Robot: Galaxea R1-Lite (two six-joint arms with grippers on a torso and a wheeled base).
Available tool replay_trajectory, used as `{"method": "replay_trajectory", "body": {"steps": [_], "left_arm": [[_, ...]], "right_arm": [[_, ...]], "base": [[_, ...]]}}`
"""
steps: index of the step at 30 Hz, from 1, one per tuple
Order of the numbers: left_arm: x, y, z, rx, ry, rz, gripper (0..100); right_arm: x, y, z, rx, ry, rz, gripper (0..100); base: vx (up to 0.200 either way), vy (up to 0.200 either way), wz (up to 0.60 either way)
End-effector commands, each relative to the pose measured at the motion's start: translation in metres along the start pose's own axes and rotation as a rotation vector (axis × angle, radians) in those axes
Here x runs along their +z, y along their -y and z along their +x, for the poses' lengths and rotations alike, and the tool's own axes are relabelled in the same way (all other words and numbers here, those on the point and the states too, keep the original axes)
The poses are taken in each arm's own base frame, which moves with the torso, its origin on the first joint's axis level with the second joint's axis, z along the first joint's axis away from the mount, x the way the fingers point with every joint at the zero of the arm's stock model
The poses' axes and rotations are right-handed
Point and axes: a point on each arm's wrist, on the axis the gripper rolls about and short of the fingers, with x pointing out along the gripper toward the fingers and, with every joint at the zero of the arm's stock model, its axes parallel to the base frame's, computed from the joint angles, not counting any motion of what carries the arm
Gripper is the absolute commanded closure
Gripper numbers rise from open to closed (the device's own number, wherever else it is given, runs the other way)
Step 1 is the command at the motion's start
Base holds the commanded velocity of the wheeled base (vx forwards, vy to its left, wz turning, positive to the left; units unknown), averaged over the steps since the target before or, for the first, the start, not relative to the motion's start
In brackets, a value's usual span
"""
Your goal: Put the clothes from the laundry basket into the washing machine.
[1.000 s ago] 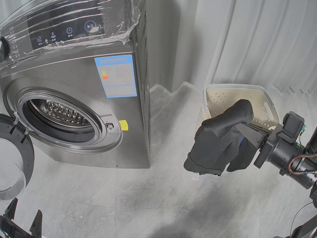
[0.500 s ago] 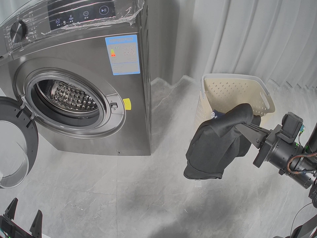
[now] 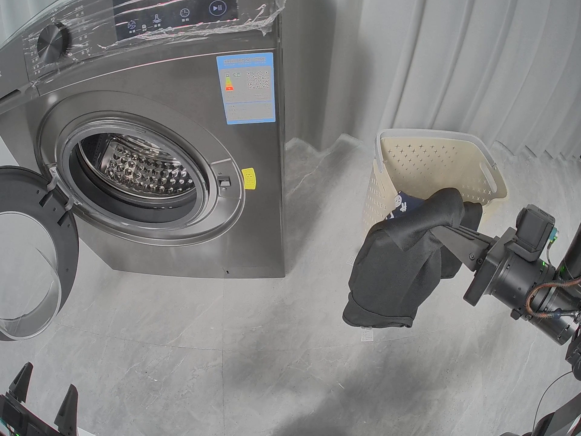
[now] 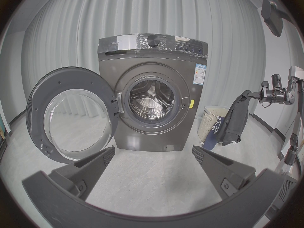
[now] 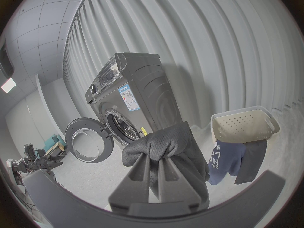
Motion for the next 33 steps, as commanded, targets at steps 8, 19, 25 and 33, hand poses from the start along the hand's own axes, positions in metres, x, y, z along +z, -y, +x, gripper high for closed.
{"method": "replay_trajectory", "body": {"steps": [8,19,25,33], "left_arm": [[-0.0043,-0.0002,0.0002,0.000,-0.003,-0.001,0],[-0.0043,-0.0002,0.0002,0.000,-0.003,-0.001,0],[-0.0043,-0.0002,0.0002,0.000,-0.003,-0.001,0],[-0.0043,-0.0002,0.0002,0.000,-0.003,-0.001,0]], "right_arm": [[0.0010,0.0027,0.0005,-0.014,0.005,-0.002,100],[0.0021,0.0048,0.0004,-0.024,0.009,-0.003,100],[0.0014,0.0049,0.0005,-0.024,0.006,-0.003,100],[0.0015,0.0055,0.0005,-0.027,0.007,-0.003,100]], "base": [[0.000,0.200,0.00],[0.000,0.200,0.00],[0.000,0.033,0.00],[-0.100,0.000,0.00]]}}
